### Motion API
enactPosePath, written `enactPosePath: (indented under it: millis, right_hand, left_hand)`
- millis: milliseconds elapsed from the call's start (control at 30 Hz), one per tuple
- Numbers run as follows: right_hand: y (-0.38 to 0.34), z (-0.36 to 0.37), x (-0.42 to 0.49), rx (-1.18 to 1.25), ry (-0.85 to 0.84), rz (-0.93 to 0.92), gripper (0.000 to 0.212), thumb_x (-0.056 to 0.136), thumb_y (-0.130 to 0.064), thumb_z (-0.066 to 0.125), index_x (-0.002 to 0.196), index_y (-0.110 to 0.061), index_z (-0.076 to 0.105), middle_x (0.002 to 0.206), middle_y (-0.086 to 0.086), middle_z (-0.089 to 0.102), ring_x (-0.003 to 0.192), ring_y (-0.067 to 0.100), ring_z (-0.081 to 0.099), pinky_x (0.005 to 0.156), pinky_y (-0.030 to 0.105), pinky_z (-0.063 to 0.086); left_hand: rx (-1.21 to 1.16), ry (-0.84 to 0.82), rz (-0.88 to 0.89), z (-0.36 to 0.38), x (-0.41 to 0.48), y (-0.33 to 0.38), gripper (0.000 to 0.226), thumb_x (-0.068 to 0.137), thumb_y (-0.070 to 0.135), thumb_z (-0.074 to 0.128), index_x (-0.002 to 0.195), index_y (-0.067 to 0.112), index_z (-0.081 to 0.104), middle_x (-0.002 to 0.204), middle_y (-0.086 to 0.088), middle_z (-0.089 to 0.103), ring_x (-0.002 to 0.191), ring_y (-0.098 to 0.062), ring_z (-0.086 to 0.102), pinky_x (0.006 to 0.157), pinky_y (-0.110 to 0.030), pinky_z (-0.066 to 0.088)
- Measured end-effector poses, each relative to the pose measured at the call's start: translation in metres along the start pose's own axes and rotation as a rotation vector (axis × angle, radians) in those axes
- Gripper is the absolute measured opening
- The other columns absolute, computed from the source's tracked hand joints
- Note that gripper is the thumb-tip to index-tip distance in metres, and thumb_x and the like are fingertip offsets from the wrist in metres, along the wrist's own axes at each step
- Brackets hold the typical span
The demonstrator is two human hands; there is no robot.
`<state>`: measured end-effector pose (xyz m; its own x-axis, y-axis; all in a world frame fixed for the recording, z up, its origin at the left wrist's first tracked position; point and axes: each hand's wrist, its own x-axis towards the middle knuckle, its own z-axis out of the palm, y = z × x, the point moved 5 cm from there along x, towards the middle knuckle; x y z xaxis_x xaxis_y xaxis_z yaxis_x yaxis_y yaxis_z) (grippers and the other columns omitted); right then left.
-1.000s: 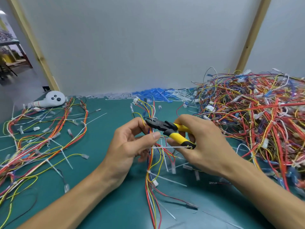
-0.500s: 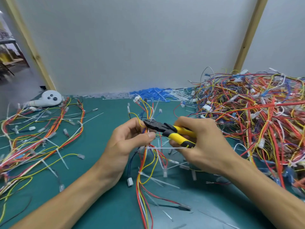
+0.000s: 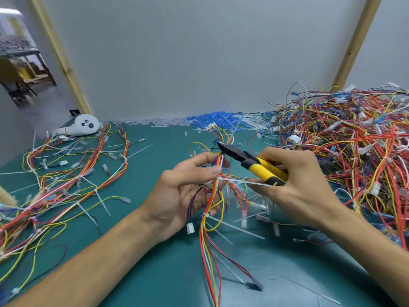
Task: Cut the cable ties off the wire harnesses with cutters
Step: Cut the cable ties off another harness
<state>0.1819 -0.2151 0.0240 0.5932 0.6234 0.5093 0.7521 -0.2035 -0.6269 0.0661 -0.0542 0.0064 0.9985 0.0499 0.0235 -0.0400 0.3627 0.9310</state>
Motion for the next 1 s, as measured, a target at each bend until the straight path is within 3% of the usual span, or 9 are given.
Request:
enactPosePath:
  millis: [67,167,233,400,500,700,833,900,1000]
  right_hand:
    - [0.001,0.0,0.001,0.003,-0.014,0.028,0.027,0.074,-0.038,0.079,0.071,-0.02,0.059,0.061,0.004,0.046,0.06,0.021,0.047,0.057,0.034,0.04]
    - [0.004,-0.004,0.005,0.114,-0.003,0.094,0.031,0.075,-0.027,0.082,0.067,-0.012,0.057,0.066,0.015,0.048,0.066,0.012,0.059,0.069,0.045,0.057]
    - [0.006,-0.009,0.007,0.123,0.039,0.1,0.027,0.076,-0.022,0.083,0.067,-0.01,0.06,0.061,0.007,0.052,0.061,0.008,0.058,0.067,0.035,0.056]
    - [0.009,-0.014,0.005,-0.017,0.132,0.078,0.024,0.08,-0.031,0.083,0.073,-0.021,0.063,0.066,0.0,0.065,0.07,0.02,0.071,0.065,0.044,0.058]
    - [0.007,-0.01,0.004,-0.109,0.154,0.065,0.027,0.076,-0.044,0.078,0.077,-0.023,0.061,0.066,0.0,0.059,0.065,0.023,0.054,0.064,0.041,0.047]
    - [0.006,-0.014,0.006,0.12,0.177,0.148,0.032,0.078,-0.041,0.08,0.081,-0.013,0.064,0.072,0.01,0.063,0.066,0.028,0.056,0.064,0.041,0.047]
    - [-0.006,-0.015,0.006,0.383,-0.058,0.112,0.026,0.078,-0.027,0.076,0.08,-0.005,0.063,0.059,0.009,0.049,0.054,0.016,0.045,0.051,0.026,0.035]
    - [-0.012,-0.007,0.002,0.318,-0.21,0.078,0.026,0.078,-0.03,0.078,0.079,-0.007,0.065,0.062,0.011,0.053,0.057,0.015,0.048,0.052,0.032,0.036]
    - [-0.012,0.004,-0.004,0.059,-0.163,0.017,0.032,0.081,-0.036,0.088,0.078,-0.017,0.063,0.063,0.006,0.051,0.059,0.011,0.04,0.057,0.037,0.033]
  left_hand:
    - [-0.003,-0.018,-0.01,0.0,0.0,0.0,0.038,0.082,0.019,0.067,0.118,0.007,0.06,0.077,-0.001,0.056,0.059,-0.016,0.053,0.052,-0.027,0.047]
    - [-0.023,0.007,-0.017,-0.001,0.0,-0.002,0.02,0.082,0.013,0.067,0.102,0.01,0.066,0.086,-0.007,0.053,0.068,-0.017,0.053,0.067,-0.028,0.044]
    - [-0.042,0.02,0.008,0.0,0.0,-0.002,0.012,0.082,0.013,0.067,0.094,0.014,0.068,0.087,-0.008,0.056,0.071,-0.018,0.056,0.07,-0.031,0.042]
    - [-0.058,0.043,0.124,-0.001,0.003,0.004,0.013,0.086,0.009,0.064,0.097,0.012,0.059,0.078,-0.008,0.059,0.066,-0.022,0.057,0.051,-0.029,0.049]
    - [-0.053,0.076,0.196,-0.004,0.003,0.008,0.016,0.084,0.006,0.066,0.097,0.013,0.061,0.081,-0.01,0.061,0.065,-0.021,0.06,0.054,-0.029,0.053]
    - [-0.04,0.169,0.317,-0.012,0.003,0.013,0.019,0.083,0.001,0.064,0.097,0.013,0.058,0.076,-0.007,0.064,0.064,-0.02,0.064,0.059,-0.028,0.054]
    - [-0.023,0.271,0.433,-0.019,0.0,0.021,0.019,0.083,-0.001,0.064,0.095,0.012,0.057,0.08,-0.007,0.064,0.066,-0.02,0.065,0.06,-0.028,0.055]
    - [0.018,0.301,0.5,-0.02,-0.002,0.026,0.021,0.083,-0.003,0.064,0.096,0.011,0.056,0.082,-0.009,0.066,0.068,-0.019,0.067,0.059,-0.029,0.055]
    - [0.064,0.324,0.545,-0.019,-0.006,0.03,0.023,0.082,-0.002,0.066,0.097,0.011,0.055,0.081,-0.007,0.068,0.069,-0.019,0.068,0.06,-0.031,0.056]
